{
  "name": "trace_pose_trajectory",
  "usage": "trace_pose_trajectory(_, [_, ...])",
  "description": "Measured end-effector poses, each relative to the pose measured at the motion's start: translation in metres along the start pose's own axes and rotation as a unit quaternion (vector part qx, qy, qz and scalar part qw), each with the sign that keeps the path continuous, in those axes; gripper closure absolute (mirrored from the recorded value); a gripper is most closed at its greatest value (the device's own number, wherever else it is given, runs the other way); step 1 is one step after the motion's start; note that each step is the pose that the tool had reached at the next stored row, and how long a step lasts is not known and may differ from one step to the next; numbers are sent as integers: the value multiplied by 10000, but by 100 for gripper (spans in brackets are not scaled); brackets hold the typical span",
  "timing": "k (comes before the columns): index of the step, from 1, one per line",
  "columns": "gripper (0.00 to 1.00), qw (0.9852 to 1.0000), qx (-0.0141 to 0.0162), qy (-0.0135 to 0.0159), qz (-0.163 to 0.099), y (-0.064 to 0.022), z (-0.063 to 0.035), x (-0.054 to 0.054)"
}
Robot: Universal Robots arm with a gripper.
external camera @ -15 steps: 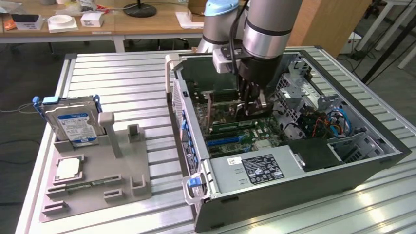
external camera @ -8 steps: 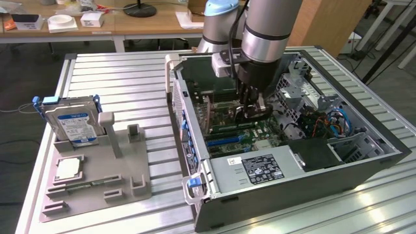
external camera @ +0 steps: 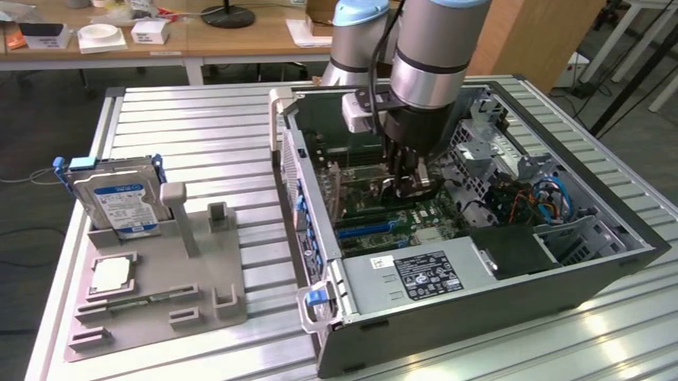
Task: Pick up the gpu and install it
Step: 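Insert the gpu into the slot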
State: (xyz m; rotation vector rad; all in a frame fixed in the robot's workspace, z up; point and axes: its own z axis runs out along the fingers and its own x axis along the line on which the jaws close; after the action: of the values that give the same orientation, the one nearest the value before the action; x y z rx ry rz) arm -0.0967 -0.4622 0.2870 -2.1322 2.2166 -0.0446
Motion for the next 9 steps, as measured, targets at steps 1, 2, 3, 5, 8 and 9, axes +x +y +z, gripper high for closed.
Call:
trace_pose_trajectory(1, [72, 10000, 0, 0, 0, 5, 9, 2])
trace_pose_trajectory(2, [72, 10000, 1, 0, 0, 9, 19, 4])
trace_pose_trajectory(3, [72, 10000, 1, 0, 0, 14, 29, 5])
trace_pose_trajectory(5, [72, 10000, 3, 0, 0, 23, 49, 7])
trace_pose_trajectory(8, [72, 10000, 7, 0, 0, 38, 81, 8])
trace_pose_trajectory(9, [72, 10000, 8, 0, 0, 43, 92, 9])
